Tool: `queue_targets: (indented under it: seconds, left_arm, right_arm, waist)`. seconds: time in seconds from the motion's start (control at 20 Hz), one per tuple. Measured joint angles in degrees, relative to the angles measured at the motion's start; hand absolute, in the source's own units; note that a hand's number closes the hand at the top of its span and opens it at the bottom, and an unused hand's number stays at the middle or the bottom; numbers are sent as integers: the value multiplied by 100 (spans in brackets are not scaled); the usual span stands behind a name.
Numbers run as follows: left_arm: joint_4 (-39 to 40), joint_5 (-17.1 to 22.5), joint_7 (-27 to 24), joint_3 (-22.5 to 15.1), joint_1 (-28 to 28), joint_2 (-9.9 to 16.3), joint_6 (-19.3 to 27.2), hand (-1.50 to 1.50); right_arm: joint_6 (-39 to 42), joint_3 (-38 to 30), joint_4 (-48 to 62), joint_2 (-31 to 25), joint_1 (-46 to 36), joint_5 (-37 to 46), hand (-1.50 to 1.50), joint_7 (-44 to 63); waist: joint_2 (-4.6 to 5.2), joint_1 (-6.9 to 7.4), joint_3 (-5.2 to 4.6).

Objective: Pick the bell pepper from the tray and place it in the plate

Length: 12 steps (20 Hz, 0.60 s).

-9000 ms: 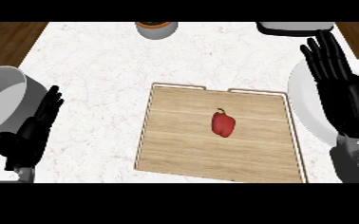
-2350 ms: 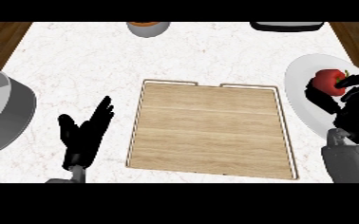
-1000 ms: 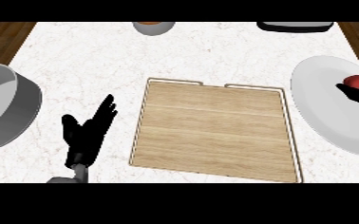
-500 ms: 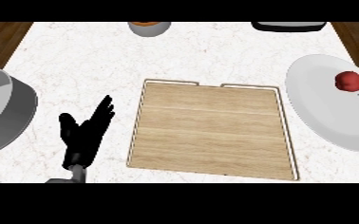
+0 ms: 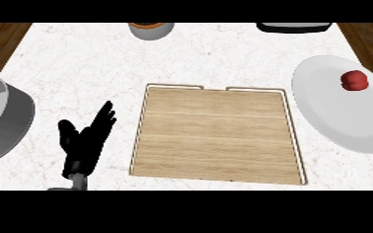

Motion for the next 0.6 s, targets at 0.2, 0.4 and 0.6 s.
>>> queue_targets:
  seconds: [0.2,0.4,0.6]
  left_arm:
    - [29,-37,42,9,-69,-75,20,0]
    - [-24,-60,18,43,3,-66,-39,0]
    - [112,-111,-112,80,-33,-119,-59,0]
  right_arm:
    - [166,121,-770,198,777,-67,-150,40]
    - [163,228,-1489,381,1448,-58,-150,171]
    - [66,324,-2429,694,2142,-41,-150,370]
  waist:
    - [2,-11,-6]
    - [8,-4,-9]
    - [-7,-4,0]
